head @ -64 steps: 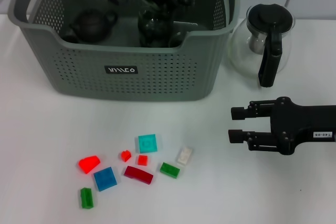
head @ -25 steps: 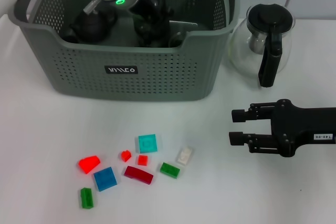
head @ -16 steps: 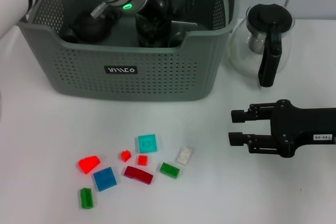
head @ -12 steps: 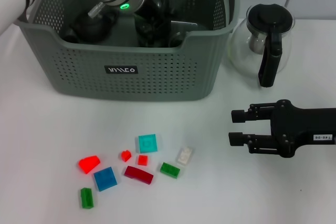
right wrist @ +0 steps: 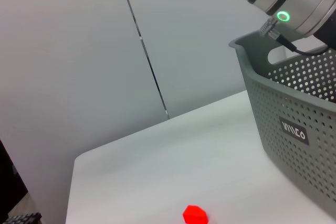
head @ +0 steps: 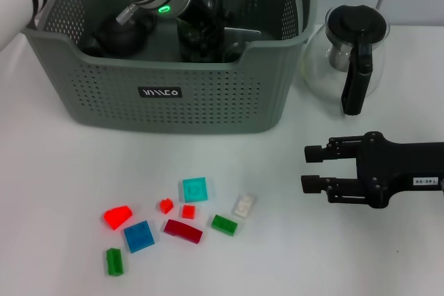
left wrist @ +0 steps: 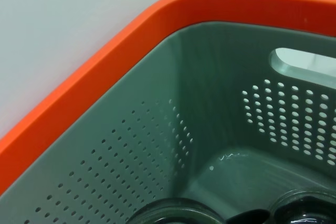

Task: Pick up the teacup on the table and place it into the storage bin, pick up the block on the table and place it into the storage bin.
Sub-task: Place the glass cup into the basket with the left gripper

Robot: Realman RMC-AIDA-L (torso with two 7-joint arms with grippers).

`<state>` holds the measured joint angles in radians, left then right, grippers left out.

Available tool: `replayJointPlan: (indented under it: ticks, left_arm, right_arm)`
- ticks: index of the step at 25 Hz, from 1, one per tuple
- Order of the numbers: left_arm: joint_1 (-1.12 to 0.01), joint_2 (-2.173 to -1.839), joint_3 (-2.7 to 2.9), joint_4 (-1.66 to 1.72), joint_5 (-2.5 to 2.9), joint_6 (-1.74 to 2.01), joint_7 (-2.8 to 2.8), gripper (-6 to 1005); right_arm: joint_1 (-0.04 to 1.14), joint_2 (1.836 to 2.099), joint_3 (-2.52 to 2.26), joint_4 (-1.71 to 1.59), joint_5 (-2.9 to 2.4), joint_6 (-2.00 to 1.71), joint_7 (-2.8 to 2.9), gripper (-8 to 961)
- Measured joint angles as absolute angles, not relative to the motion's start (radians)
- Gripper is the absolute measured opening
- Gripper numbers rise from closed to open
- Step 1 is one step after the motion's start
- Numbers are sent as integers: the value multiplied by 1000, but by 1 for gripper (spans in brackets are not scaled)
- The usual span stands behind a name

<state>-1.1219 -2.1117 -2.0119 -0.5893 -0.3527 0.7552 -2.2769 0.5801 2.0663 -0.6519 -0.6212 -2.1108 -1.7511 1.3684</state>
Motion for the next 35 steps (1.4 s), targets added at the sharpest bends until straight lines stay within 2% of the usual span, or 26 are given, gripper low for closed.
replayJointPlan:
  ticks: [11, 16, 27, 32, 35]
  left_arm:
    - [-1129, -2108, -2014, -592, -353, 780, -2281, 42]
    - [-1129, -2108, -2019, -599, -353, 780, -2284, 156]
    - [-1070, -2124, -2022, -770, -357, 877, -2294, 175]
    - [-1036, -2126, -2023, -849, -357, 934, -2314, 295]
    - [-992, -2140, -2025, -945, -362, 974, -2314, 367]
  right_arm:
    - [584, 2064, -649, -621, -2106, -1754, 1366, 593]
    - [588, 2065, -651, -621, -2106, -1752, 1364, 593]
    - [584, 2062, -646, -621, -2106, -1750, 1362, 593]
    - [588, 2062, -646, -621, -2106, -1750, 1362, 593]
    - [588, 2062, -646, -621, -2106, -1750, 1363, 593]
